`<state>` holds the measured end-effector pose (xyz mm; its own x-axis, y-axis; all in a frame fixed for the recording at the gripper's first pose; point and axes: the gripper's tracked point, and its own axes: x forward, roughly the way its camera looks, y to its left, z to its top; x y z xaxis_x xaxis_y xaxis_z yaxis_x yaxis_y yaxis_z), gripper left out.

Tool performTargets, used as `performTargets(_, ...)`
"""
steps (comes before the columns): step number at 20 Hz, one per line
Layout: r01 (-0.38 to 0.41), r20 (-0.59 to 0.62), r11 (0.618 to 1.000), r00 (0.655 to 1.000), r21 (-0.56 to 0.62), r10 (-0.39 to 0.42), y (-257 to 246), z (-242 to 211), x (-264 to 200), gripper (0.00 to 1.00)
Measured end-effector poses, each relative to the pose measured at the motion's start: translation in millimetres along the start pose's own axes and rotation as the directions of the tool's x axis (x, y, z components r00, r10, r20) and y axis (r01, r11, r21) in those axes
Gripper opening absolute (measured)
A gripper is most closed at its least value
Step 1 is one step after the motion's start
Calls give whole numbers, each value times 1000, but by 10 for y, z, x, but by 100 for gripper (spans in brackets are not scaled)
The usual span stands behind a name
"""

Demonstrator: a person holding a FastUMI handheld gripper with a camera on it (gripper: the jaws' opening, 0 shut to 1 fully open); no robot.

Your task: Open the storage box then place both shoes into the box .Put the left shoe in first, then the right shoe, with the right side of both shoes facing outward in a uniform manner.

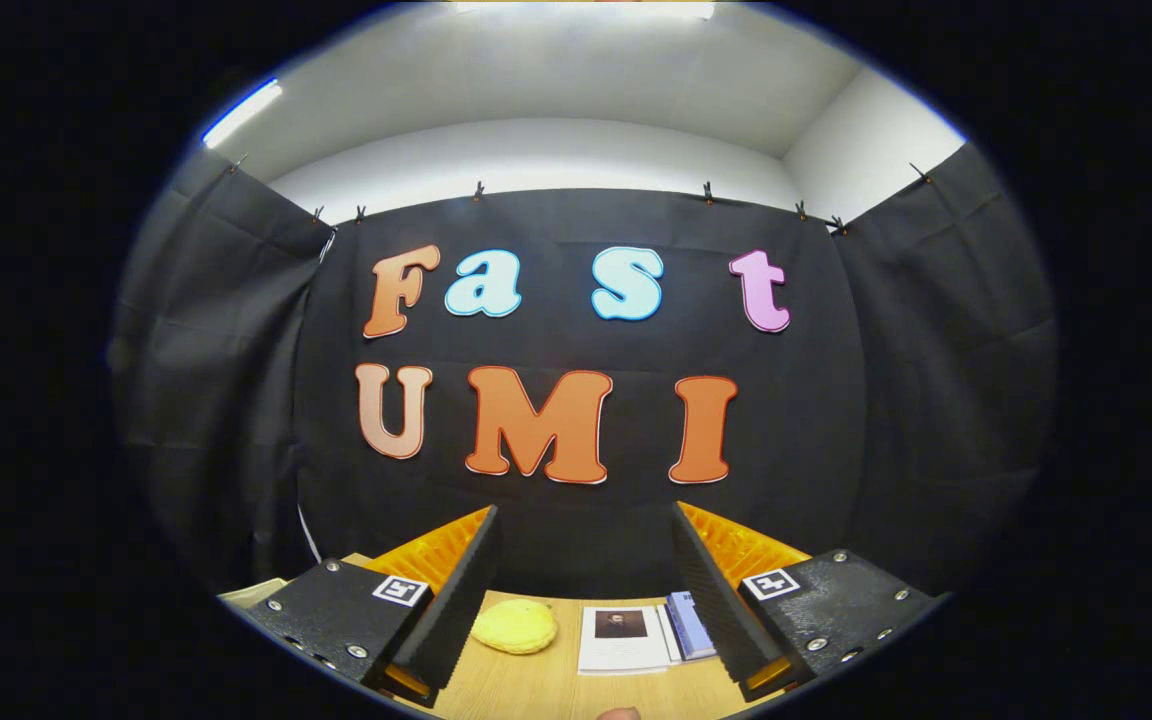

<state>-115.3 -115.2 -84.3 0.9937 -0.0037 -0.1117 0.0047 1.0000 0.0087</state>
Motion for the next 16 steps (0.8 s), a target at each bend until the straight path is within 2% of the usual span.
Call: performTargets(16,-52,52,998,997,-29,54,248,109,116,98)
